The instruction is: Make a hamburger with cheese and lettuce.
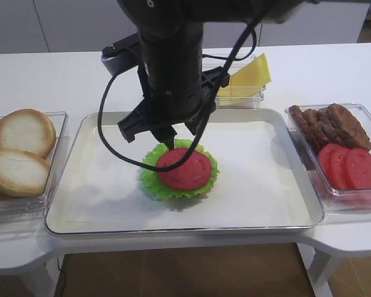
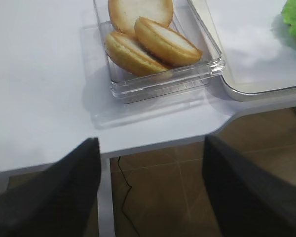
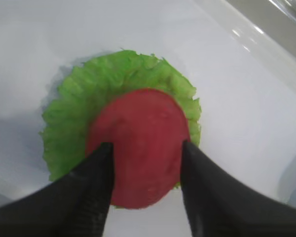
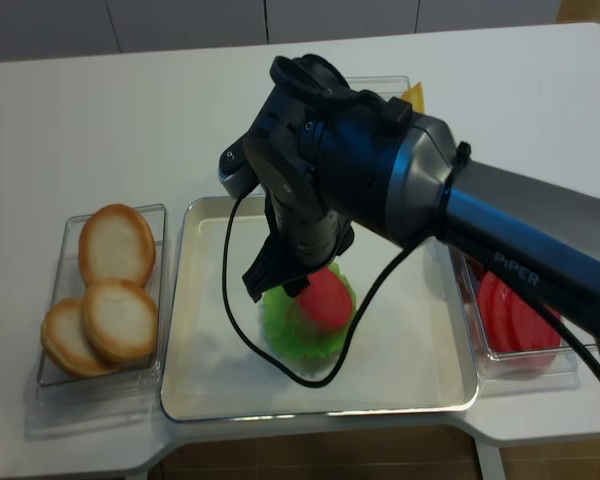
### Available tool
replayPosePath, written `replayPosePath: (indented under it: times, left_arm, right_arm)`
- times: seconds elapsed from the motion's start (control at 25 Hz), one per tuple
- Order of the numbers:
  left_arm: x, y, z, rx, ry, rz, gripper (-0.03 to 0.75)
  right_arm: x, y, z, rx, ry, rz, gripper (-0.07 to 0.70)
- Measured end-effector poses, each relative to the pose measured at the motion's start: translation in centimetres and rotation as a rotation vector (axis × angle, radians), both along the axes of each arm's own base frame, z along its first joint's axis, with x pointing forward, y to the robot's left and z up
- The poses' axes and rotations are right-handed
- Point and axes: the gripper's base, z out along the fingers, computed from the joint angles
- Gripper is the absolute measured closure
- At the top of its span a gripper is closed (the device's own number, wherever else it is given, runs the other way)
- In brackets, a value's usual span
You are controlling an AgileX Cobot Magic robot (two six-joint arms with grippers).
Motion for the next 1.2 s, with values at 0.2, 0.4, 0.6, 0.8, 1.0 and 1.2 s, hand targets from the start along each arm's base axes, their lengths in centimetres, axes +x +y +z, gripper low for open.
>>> replayPosePath:
  times: [0.2,0.4,0.6,0.8,1.0,1.2]
  left_arm:
    - [0.0,0.0,0.0,0.0,0.0,0.0,0.237]
    - [0.0,0.0,0.0,0.0,0.0,0.0,0.237]
    - [0.0,0.0,0.0,0.0,0.0,0.0,0.237]
    - [0.0,0.0,0.0,0.0,0.0,0.0,0.237]
    - [0.0,0.0,0.0,0.0,0.0,0.0,0.237]
    - [0.0,0.0,0.0,0.0,0.0,0.0,0.237]
  right_arm:
    - [0.1,0.1,0.0,0.015,-0.009,0.0,0.273]
    - [0.0,0.2,0.0,0.025,0.002,-0.003,0.269]
    - [0.3,-0.5,0.7,0.05,0.006,-0.002,0.269]
    - [3.3,-5.2,2.6,0.157,0.061,-0.11,0.268]
    - [6.2,-11.8,4.3,0.202,0.074,-0.28,0.232]
    - [6.6,-18.4,5.7,0.215,0.031,-0.42,0.215]
